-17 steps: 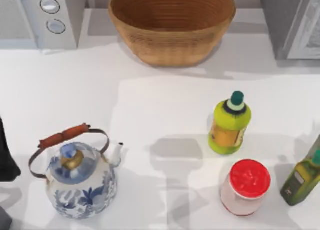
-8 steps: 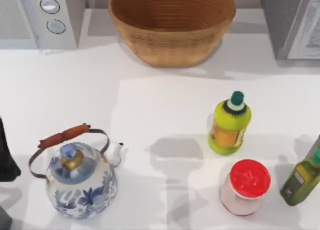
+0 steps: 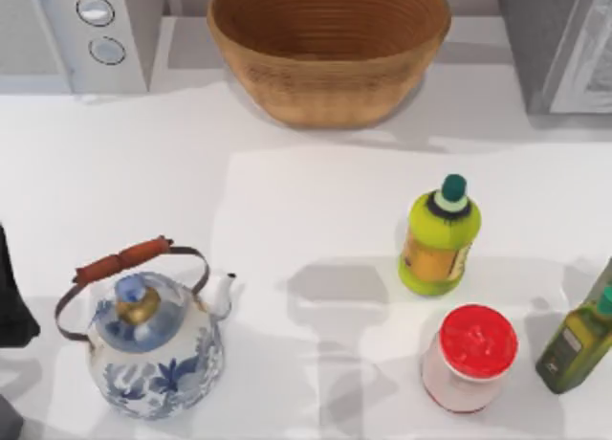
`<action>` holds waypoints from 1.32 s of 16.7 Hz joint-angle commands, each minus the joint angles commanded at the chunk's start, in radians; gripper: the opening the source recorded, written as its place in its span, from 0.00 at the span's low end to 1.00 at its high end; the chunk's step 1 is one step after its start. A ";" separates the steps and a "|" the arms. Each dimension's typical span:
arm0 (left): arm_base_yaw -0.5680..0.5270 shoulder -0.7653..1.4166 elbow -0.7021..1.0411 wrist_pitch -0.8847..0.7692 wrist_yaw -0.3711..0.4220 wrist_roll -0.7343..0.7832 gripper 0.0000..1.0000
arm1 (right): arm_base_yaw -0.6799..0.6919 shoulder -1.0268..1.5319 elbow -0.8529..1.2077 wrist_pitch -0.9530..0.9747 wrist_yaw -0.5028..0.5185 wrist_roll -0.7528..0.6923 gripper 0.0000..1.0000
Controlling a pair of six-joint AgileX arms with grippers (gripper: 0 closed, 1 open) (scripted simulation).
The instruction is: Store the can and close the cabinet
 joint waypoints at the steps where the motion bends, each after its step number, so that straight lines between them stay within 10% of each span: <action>1: 0.000 0.000 0.000 0.000 0.000 0.000 1.00 | 0.006 0.040 0.043 -0.014 0.007 0.001 0.00; 22: 0.000 0.000 0.000 0.000 0.000 0.000 1.00 | 0.173 1.245 1.660 -0.392 0.185 0.014 0.00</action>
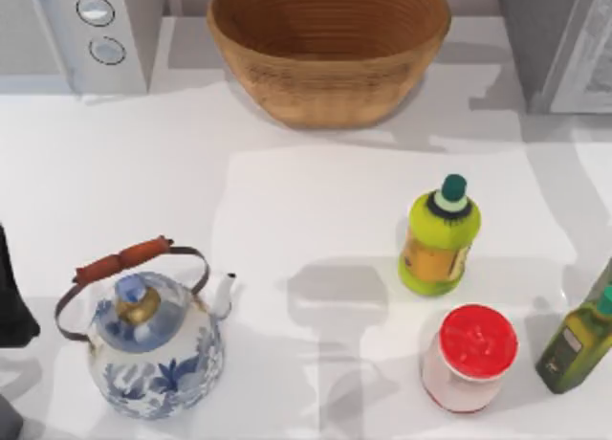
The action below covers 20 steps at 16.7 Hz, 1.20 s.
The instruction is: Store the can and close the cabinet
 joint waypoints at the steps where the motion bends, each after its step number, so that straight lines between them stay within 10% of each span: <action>1: 0.000 0.000 0.000 0.000 0.000 0.000 1.00 | 0.002 0.014 0.015 -0.005 0.003 0.000 0.00; 10: 0.000 0.000 0.000 0.000 0.000 0.000 1.00 | -0.008 0.084 0.085 -0.038 -0.005 0.002 0.00; 20: 0.000 0.000 0.000 0.000 0.000 0.000 1.00 | -0.054 0.584 0.810 -0.193 -0.044 0.002 0.00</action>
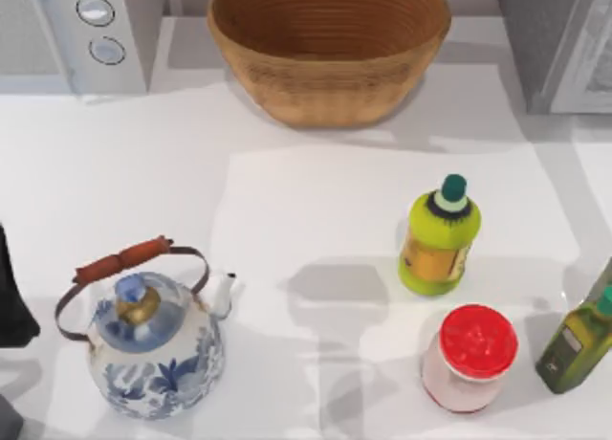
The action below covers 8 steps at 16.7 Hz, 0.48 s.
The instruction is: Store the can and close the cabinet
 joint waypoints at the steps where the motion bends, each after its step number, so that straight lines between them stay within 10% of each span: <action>1: 0.000 0.000 0.000 0.000 0.000 0.000 1.00 | -0.005 0.047 0.064 -0.015 -0.005 -0.001 0.00; 8: 0.000 0.000 0.000 0.000 0.000 0.000 1.00 | -0.030 0.198 0.235 -0.076 -0.025 -0.002 0.00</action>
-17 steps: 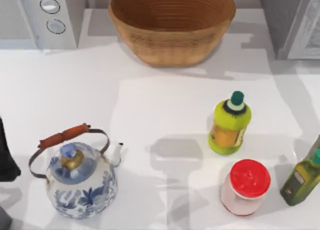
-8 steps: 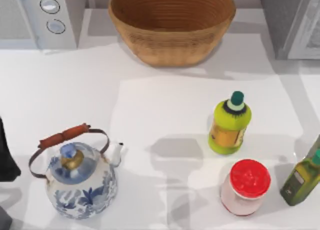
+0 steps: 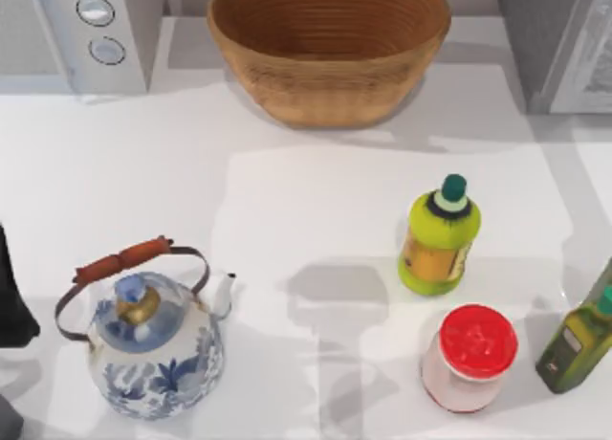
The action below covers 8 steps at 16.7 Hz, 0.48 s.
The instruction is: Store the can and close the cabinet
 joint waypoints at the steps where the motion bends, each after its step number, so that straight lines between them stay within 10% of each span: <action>1: 0.000 0.000 0.000 0.000 0.000 0.000 1.00 | 0.000 0.000 0.000 0.000 0.000 0.000 0.00; 8: 0.000 0.000 0.000 0.000 0.000 0.000 1.00 | 0.000 0.000 0.000 0.000 0.000 0.000 0.45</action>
